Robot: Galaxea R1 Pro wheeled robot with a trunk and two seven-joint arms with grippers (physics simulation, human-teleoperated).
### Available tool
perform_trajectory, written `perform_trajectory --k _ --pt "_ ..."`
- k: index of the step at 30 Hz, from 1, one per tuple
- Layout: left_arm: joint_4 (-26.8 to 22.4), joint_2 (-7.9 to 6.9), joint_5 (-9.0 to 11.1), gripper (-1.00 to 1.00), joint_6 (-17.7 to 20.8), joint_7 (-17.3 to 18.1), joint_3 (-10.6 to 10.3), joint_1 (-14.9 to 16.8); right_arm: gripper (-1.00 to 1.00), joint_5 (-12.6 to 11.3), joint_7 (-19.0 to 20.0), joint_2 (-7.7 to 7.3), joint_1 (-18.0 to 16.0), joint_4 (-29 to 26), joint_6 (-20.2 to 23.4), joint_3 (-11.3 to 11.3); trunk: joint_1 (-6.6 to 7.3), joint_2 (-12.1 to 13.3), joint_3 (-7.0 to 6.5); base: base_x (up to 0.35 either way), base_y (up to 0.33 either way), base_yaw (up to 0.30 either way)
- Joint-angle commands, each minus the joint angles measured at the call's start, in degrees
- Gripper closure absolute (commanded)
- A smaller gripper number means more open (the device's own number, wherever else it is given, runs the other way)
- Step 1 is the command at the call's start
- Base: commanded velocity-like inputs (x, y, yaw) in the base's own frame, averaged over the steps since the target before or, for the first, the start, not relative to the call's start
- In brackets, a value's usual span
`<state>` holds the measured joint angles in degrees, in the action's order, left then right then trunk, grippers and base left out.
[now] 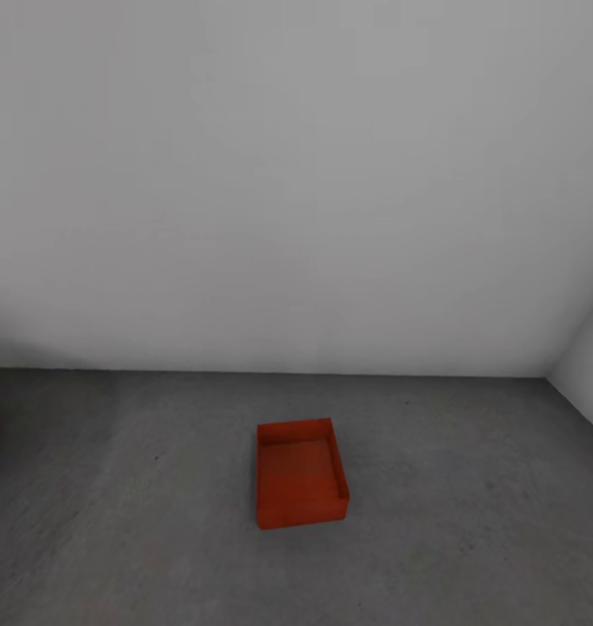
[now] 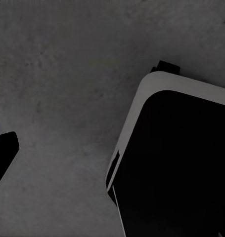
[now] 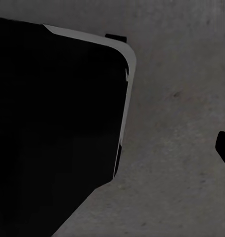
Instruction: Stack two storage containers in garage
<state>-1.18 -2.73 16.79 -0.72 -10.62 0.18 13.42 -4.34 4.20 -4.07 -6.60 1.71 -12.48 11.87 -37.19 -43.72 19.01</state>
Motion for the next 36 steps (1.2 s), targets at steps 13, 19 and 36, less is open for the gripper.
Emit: perform_trajectory --k 13,19,36 --pt "1.0 0.32 0.9 -1.0 0.1 2.3 0.2 0.0 -1.0 -0.2 0.4 -0.06 -0.1 0.2 -0.2 0.4 -0.01 0.0 -1.14 0.0 0.0 0.0" --pt "1.0 0.54 0.6 -1.0 0.0 10.8 0.1 -0.1 -1.0 -0.6 0.3 -0.13 -0.1 0.2 -0.3 0.4 -0.01 0.0 -1.7 0.0 0.0 0.0" --pt "1.0 0.53 1.7 -1.0 -0.1 12.2 0.2 -0.1 -1.0 -1.7 -0.4 -0.37 -0.1 0.2 -0.5 0.0 -0.01 0.0 -3.28 0.0 0.0 0.0"
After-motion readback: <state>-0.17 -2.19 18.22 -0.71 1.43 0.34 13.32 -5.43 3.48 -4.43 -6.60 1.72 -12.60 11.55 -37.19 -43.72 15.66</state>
